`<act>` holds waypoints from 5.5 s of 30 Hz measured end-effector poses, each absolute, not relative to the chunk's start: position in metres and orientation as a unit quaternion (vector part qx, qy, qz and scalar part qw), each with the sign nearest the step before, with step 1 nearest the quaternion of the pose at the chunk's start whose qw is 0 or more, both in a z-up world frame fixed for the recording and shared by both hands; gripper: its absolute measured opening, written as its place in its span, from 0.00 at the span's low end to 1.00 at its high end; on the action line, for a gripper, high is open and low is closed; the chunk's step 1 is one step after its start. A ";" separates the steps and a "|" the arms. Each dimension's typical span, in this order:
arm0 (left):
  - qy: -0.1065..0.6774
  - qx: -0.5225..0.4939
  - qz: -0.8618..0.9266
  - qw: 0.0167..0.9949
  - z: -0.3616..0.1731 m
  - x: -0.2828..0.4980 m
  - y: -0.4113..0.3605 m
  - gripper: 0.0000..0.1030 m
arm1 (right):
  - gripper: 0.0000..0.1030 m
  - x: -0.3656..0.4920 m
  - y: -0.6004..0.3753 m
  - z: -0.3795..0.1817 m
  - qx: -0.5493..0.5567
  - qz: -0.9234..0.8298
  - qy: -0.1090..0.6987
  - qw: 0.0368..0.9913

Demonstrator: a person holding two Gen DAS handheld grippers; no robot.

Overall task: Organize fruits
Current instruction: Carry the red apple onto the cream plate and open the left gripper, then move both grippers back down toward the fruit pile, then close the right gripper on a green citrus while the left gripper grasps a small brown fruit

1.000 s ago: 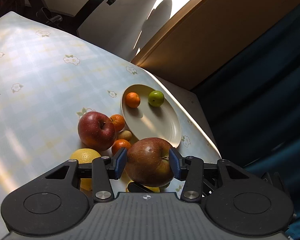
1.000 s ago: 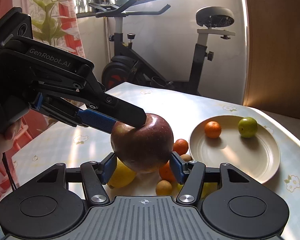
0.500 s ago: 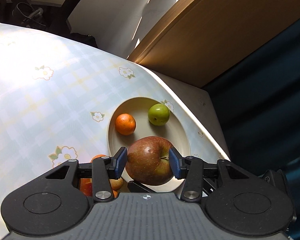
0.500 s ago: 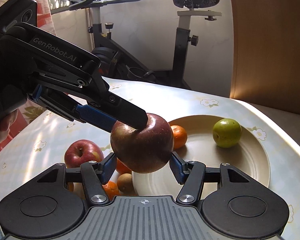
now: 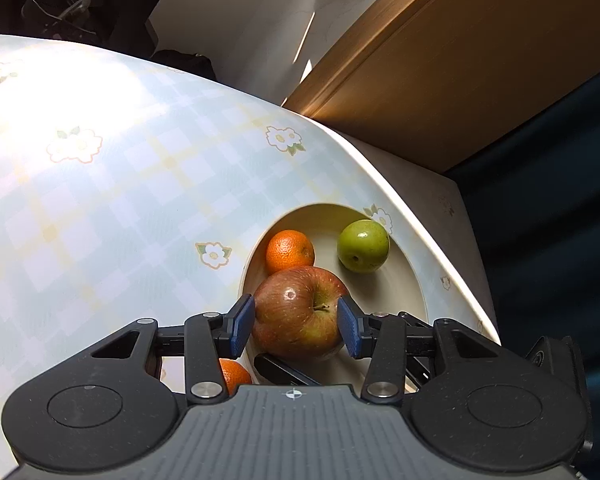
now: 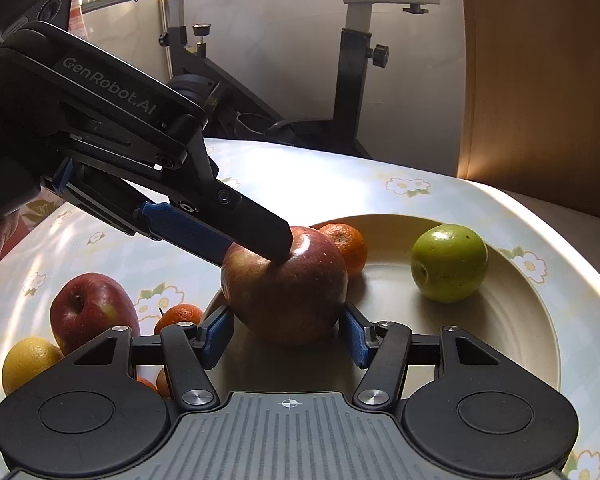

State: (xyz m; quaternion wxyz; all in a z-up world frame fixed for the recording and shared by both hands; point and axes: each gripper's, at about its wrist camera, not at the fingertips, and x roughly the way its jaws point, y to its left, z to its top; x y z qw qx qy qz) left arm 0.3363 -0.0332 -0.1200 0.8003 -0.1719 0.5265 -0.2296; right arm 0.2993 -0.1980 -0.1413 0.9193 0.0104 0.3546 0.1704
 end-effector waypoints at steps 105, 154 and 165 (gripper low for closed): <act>0.446 -0.068 -0.212 0.867 -0.094 0.163 0.004 0.43 | 0.40 0.121 -0.206 -0.143 -0.012 0.058 0.262 0.963; 0.507 0.009 -0.184 0.842 -0.128 0.197 -0.049 0.26 | 0.42 0.121 -0.227 -0.152 0.056 0.097 0.260 0.959; 0.485 0.013 -0.186 0.854 -0.119 0.191 -0.051 0.25 | 0.42 0.121 -0.227 -0.152 0.056 0.097 0.260 0.959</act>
